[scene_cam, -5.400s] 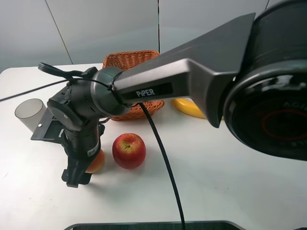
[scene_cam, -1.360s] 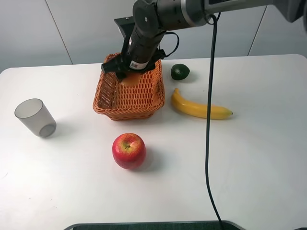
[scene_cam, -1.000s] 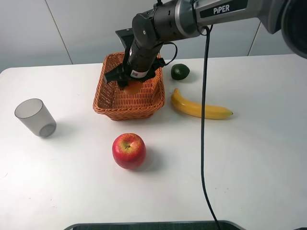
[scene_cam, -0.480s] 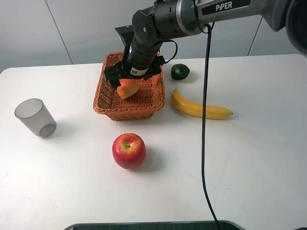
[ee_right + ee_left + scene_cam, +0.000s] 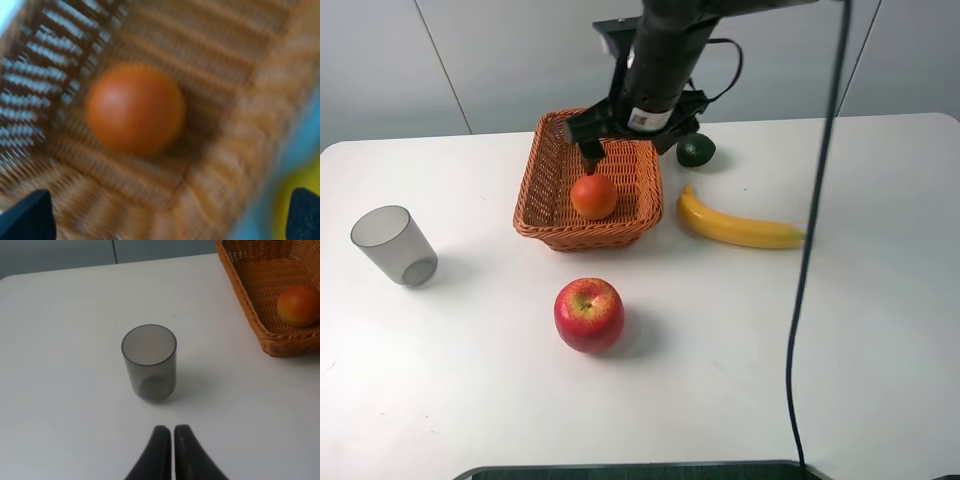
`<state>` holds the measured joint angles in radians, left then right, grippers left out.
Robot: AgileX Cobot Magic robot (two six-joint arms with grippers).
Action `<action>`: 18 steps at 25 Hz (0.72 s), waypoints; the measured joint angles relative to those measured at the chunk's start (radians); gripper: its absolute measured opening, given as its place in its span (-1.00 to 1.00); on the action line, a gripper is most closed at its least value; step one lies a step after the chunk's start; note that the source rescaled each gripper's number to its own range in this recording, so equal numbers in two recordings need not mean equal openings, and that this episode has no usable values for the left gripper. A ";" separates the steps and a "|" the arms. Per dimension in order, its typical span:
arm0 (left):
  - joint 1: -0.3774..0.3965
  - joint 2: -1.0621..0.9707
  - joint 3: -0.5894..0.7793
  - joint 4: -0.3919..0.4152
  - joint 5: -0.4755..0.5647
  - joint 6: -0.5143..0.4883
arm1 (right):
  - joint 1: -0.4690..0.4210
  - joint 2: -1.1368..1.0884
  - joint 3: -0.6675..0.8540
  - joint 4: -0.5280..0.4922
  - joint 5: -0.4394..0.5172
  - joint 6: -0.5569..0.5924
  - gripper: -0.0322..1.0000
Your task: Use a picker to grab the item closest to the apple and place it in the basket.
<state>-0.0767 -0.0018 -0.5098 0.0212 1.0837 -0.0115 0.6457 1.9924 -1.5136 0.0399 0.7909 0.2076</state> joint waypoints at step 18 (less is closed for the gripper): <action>0.000 0.000 0.000 0.000 0.000 0.002 | -0.473 -0.943 0.741 -0.021 0.112 -0.008 1.00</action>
<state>-0.0767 -0.0018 -0.5098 0.0212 1.0837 -0.0096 0.1727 1.0495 -0.7728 0.0188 0.9032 0.2000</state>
